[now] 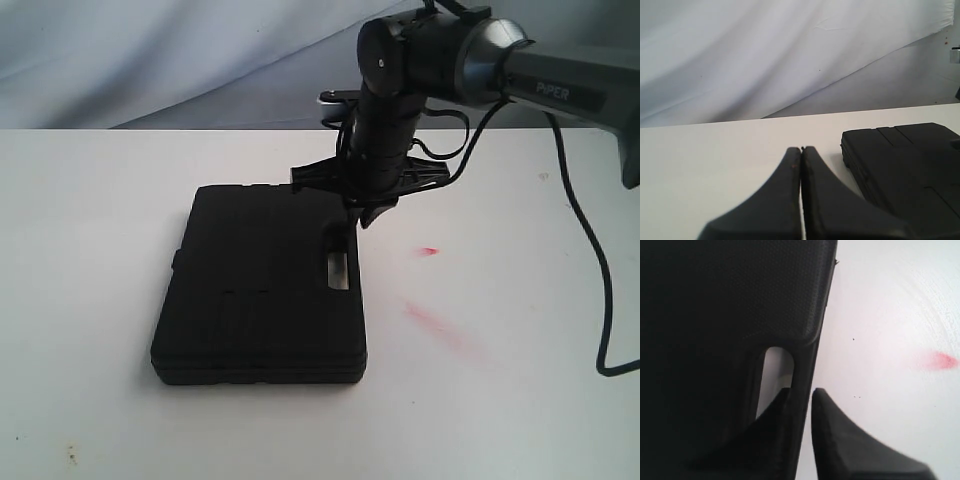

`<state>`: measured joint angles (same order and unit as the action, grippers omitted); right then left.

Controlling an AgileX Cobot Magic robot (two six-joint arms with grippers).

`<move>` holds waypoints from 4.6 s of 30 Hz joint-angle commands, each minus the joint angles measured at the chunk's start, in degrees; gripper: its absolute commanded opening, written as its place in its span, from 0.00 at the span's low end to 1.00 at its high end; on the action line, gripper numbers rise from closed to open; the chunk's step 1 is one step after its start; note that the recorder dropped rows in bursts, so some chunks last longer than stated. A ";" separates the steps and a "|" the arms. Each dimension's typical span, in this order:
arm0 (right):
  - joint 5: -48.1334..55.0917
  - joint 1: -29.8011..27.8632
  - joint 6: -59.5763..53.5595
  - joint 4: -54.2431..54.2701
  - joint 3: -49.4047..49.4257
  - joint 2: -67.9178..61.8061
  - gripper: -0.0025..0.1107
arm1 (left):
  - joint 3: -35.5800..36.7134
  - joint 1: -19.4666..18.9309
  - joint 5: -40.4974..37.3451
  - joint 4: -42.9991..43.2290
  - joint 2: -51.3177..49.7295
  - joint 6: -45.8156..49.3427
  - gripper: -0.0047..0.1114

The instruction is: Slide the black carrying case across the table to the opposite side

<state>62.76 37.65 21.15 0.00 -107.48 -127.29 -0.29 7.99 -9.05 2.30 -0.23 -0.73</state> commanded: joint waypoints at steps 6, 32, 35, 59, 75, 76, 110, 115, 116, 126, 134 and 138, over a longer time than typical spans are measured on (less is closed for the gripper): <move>-2.94 -0.28 0.53 -0.83 -0.35 -1.24 0.33 | 0.29 -0.08 0.63 -0.48 0.23 -0.68 0.04; -7.26 -0.41 0.53 -0.82 -0.24 -8.97 0.31 | 0.29 -0.08 0.63 -0.48 0.23 -0.68 0.04; -7.26 -0.41 0.53 -0.82 -0.24 -9.25 0.28 | 0.29 -0.08 0.63 -0.48 0.23 -0.68 0.04; -0.76 -1.01 -1.00 -8.44 -0.24 -7.97 0.02 | 0.29 -0.08 0.63 -0.48 0.23 -0.68 0.04; 0.68 -3.21 -3.12 -7.15 -0.24 -7.86 0.02 | 0.29 -0.08 0.63 -0.48 0.23 -0.68 0.04; 0.68 -3.33 -3.12 -7.01 -0.24 -7.86 0.02 | 0.29 -0.08 0.63 -0.48 0.23 -0.68 0.04; -14.79 -17.64 -12.74 -6.38 22.69 1.76 0.02 | 0.29 -0.08 0.63 -0.49 0.23 -0.68 0.04; -14.67 -19.65 -15.32 -6.38 22.69 1.76 0.02 | 0.29 -0.08 0.63 -0.49 0.23 -0.68 0.04; -14.67 -20.23 -15.32 -6.38 22.69 1.76 0.02 | 0.29 -0.08 0.63 -0.49 0.23 -0.68 0.04; -14.68 -24.56 -19.00 -6.38 22.69 1.76 0.02 | 0.29 -0.08 0.63 -0.49 0.23 -0.68 0.04; -15.23 -25.76 -19.59 -7.90 22.69 1.76 0.02 | 0.29 -0.08 0.63 -0.49 0.23 -0.68 0.04; -16.51 -25.76 -20.30 -8.15 22.69 1.76 0.02 | 0.29 -0.08 0.63 -0.49 0.23 -0.68 0.04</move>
<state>47.26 12.64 2.45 -4.52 -85.56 -125.48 -0.29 7.99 -9.05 2.30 -0.23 -0.73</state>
